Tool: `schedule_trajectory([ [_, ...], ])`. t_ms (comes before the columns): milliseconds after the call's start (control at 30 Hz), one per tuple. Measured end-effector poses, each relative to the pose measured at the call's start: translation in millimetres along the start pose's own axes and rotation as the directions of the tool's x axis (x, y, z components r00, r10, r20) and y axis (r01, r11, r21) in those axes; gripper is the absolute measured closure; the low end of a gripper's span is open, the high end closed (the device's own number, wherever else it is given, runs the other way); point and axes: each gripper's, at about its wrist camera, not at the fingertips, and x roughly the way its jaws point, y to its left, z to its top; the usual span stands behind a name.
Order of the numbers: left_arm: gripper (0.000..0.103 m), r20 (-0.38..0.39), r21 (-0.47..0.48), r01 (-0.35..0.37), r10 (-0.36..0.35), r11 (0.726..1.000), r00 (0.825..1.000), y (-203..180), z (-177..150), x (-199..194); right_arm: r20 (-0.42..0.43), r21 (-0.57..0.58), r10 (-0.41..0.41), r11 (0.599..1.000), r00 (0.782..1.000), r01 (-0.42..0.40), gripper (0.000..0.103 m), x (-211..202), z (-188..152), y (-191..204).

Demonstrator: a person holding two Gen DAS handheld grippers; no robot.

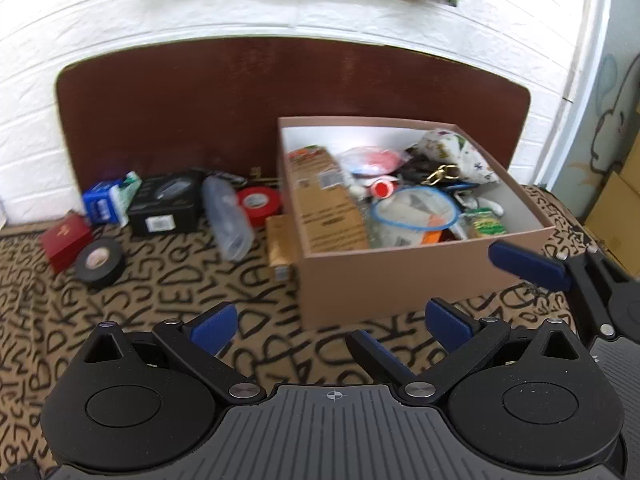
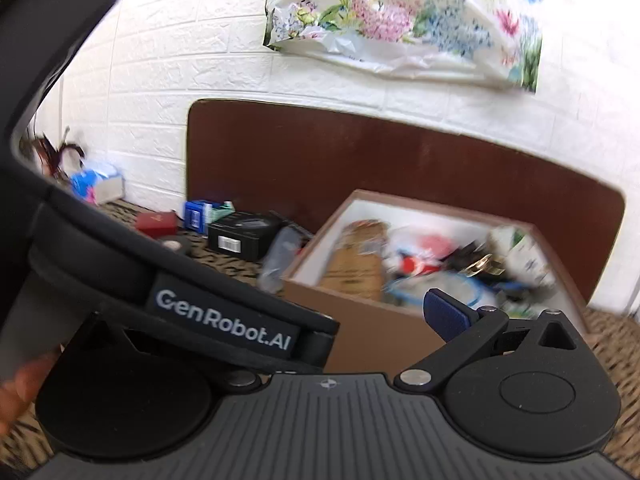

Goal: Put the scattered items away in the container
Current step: 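Withdraw the left gripper and move it toward the black tape roll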

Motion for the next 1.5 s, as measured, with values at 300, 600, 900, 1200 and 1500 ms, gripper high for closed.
schedule_trajectory([
  [300,0.000,-0.005,-0.056,-0.040,0.040,0.998,0.999,38,-23,-22,-0.036,0.005,0.056,0.998,0.998,-0.056,0.000,2,-2,42],
  [600,0.000,-0.005,-0.120,-0.077,0.077,0.990,0.997,79,-34,-35,-0.058,-0.019,0.102,0.994,0.993,-0.103,0.000,14,2,78],
  [900,0.000,-0.006,-0.167,-0.042,0.041,0.985,0.999,120,-42,-37,-0.078,-0.061,0.142,0.987,0.987,-0.146,0.000,31,5,109],
  [1200,0.000,0.002,-0.185,-0.087,0.089,0.979,0.996,159,-38,-32,-0.099,-0.087,0.173,0.979,0.980,-0.182,0.000,61,14,135],
  [1500,0.000,-0.015,-0.215,-0.131,0.131,0.968,0.991,202,-26,-10,-0.119,-0.056,0.164,0.984,0.979,-0.171,0.000,103,22,142],
])
